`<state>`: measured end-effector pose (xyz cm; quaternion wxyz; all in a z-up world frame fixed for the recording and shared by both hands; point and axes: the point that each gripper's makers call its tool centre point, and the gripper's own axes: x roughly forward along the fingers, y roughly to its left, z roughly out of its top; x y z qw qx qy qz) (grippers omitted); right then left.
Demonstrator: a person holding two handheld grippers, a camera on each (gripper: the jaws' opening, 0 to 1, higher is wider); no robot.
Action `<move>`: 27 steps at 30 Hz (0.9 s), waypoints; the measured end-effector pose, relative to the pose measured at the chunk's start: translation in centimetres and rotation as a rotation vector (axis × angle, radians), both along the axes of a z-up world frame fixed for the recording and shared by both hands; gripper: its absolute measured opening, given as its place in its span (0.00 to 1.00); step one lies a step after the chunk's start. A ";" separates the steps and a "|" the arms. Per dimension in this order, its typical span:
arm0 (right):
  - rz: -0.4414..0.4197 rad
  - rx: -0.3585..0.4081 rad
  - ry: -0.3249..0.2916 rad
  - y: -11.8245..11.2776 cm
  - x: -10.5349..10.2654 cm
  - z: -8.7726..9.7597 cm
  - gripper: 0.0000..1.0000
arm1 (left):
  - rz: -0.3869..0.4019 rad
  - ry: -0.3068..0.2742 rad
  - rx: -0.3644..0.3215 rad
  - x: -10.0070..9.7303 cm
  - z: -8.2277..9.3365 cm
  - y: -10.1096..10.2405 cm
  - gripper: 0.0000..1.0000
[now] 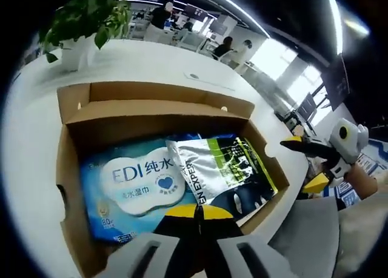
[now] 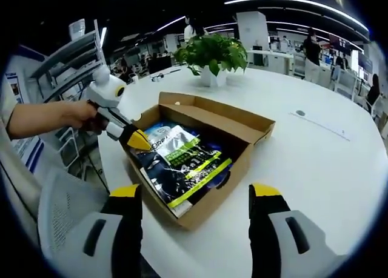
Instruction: Operate the shoe box by opening the lid, removing the specified soft item, and placing it in the target area until the item is outside and the box remains undamaged.
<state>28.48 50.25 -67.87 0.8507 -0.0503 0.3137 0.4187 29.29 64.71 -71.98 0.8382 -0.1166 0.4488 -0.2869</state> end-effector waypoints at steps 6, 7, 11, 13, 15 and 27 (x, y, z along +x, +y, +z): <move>0.015 0.000 0.008 0.5 -0.2 -0.2 0.61 | 0.023 -0.006 -0.009 -0.2 0.4 0.7 0.00; 0.017 0.000 0.012 0.6 -0.2 -0.2 0.60 | 0.029 -0.007 -0.009 -0.2 0.5 0.9 0.00; 0.020 0.015 0.048 1.3 -0.2 -0.3 0.57 | 0.047 -0.015 -0.007 -0.3 0.7 1.6 0.00; 0.025 0.017 0.055 1.7 -0.2 -0.3 0.54 | 0.053 -0.019 -0.003 -0.4 0.8 2.0 0.00; 0.036 0.012 0.067 2.2 -0.3 -0.5 0.52 | 0.060 -0.023 0.001 -0.5 0.8 2.4 0.00; 0.102 -0.020 0.122 5.1 -0.1 -1.8 0.41 | 0.102 -0.038 0.004 -0.5 1.0 3.9 0.00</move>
